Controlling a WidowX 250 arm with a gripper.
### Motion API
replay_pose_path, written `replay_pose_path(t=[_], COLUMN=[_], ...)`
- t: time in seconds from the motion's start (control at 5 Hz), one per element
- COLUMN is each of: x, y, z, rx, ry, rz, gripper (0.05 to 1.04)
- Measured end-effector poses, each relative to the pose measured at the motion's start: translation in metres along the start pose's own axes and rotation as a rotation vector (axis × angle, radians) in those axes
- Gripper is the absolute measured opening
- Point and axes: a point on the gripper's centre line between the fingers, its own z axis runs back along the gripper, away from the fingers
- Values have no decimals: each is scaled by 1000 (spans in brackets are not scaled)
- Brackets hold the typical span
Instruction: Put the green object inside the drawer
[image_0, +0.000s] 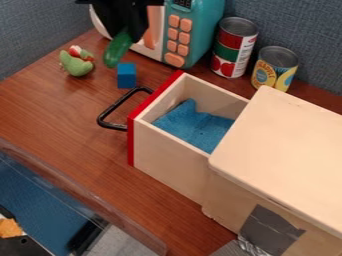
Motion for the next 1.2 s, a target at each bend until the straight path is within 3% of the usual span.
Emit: replay_pose_path(t=[0.4, 0.6, 0.8, 1.0, 1.2], x=[-7, -10, -12, -12, -13], y=[-4, -7, -5, -8, -11], z=[-38, -53, -63, -63, -66], rx=[-211, -297, -357, -398, -411], ry=[176, 236, 267, 265, 264], rz=[-7, -1, 32, 42, 44], gripper=[291, 291, 291, 291, 291])
